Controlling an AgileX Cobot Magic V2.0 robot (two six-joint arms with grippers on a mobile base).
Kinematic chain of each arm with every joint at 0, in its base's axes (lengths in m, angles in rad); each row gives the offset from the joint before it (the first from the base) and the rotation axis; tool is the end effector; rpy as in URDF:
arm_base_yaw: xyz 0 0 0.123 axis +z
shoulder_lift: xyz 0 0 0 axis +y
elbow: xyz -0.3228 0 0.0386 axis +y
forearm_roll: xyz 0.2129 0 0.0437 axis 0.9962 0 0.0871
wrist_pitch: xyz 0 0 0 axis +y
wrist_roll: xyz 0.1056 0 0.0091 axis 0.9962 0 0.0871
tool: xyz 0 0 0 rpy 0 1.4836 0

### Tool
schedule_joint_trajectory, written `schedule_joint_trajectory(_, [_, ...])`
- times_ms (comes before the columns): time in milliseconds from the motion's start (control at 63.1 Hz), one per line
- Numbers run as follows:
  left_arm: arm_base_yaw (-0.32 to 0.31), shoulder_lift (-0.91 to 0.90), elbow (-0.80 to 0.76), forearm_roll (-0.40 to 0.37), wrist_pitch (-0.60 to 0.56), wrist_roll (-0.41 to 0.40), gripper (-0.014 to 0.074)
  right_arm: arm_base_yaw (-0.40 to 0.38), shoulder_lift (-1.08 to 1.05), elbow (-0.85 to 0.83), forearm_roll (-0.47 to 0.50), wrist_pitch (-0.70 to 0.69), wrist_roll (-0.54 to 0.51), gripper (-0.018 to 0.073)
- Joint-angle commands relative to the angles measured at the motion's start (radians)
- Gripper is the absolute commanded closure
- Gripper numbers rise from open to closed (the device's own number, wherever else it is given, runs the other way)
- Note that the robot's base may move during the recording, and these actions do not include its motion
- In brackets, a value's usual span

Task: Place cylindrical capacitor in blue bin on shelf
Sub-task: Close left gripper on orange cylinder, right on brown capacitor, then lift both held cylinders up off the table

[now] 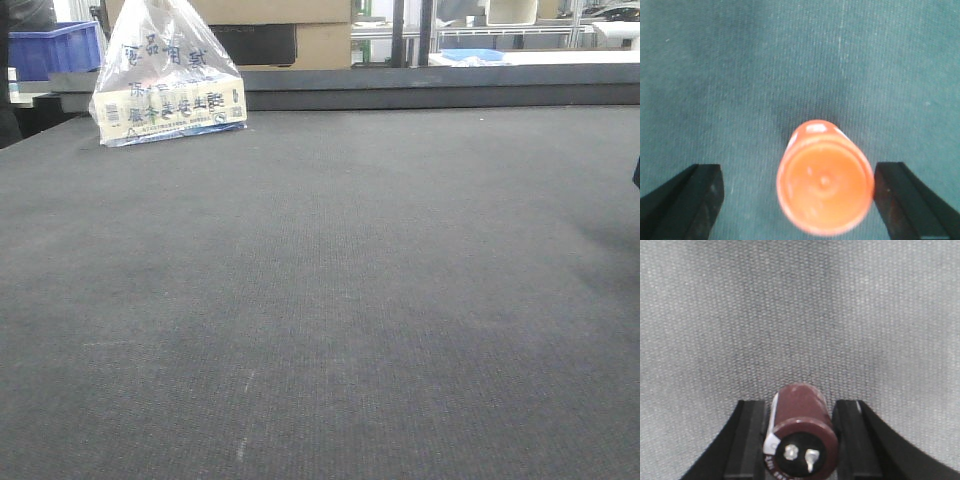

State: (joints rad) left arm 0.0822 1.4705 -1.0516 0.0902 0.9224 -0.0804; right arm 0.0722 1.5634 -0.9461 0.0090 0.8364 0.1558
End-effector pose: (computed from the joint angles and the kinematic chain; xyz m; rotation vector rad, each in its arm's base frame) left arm 0.2499 0.0282 0.3009 -0.1687 2.8179 0.1142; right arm 0.2558 0.0192 0.2547 0.1307 2.9362 0.0449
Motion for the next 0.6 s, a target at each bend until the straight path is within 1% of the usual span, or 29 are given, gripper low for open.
schedule_joint_trajectory(0, [-0.002,0.020,0.001,-0.002,-0.024,0.003,0.0099,-0.002,0.000,-0.008,0.001,-0.008,-0.001,0.0727])
schedule_joint_trajectory(111, [-0.010,0.044,0.001,-0.008,-0.026,0.024,0.0099,-0.002,0.000,-0.008,0.002,-0.008,-0.001,0.0727])
schedule_joint_trajectory(317, [-0.018,0.082,0.001,-0.011,-0.058,0.024,0.0099,-0.002,0.000,-0.008,0.002,-0.008,-0.001,0.0727])
schedule_joint_trajectory(380, [-0.018,0.087,0.001,-0.011,-0.064,0.024,0.0121,-0.002,0.000,-0.008,0.002,-0.008,-0.001,0.0727])
schedule_joint_trajectory(444, [-0.018,0.087,0.001,-0.012,-0.055,0.024,0.0170,-0.002,0.000,-0.008,0.002,-0.008,-0.001,0.0727])
schedule_joint_trajectory(555, [-0.018,0.087,0.001,-0.016,-0.046,0.024,0.0340,-0.002,0.000,-0.008,0.002,-0.008,-0.001,0.0727])
schedule_joint_trajectory(587, [-0.018,0.087,0.001,-0.018,-0.046,0.024,0.0406,-0.002,0.000,-0.008,0.002,-0.008,-0.001,0.0727])
